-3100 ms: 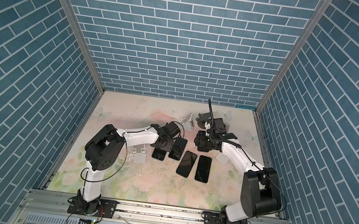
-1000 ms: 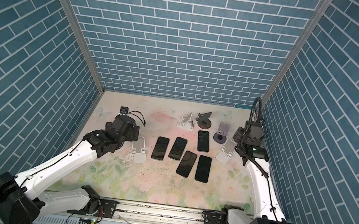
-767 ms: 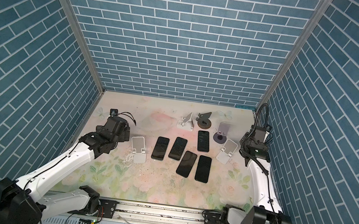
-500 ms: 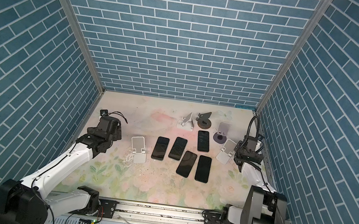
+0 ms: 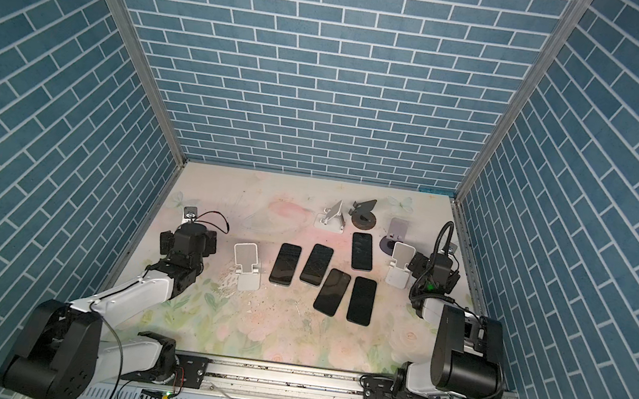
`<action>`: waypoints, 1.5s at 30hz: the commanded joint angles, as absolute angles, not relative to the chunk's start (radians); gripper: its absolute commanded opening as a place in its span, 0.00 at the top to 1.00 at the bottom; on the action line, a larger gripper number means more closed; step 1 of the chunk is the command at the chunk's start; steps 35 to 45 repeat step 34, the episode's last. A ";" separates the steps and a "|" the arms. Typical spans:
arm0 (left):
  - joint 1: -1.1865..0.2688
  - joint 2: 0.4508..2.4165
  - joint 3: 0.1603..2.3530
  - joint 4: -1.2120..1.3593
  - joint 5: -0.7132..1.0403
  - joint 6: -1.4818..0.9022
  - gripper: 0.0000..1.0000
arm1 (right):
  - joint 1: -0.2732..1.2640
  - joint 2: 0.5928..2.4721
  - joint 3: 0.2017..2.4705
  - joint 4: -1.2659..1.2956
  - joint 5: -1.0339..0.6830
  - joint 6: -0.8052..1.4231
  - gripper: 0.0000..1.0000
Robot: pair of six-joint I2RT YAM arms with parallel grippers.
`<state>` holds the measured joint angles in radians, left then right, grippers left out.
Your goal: Remove the phone from the phone stand
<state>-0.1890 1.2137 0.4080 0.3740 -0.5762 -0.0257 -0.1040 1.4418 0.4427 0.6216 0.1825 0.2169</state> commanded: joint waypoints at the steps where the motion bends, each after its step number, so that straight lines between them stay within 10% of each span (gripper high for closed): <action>1: -0.176 1.288 0.345 0.757 -0.515 0.063 0.00 | -0.100 1.445 0.408 0.748 0.099 0.145 0.01; 45: -0.080 1.539 0.364 0.926 -0.327 0.041 0.00 | -0.062 1.540 0.394 0.861 -0.038 0.046 0.01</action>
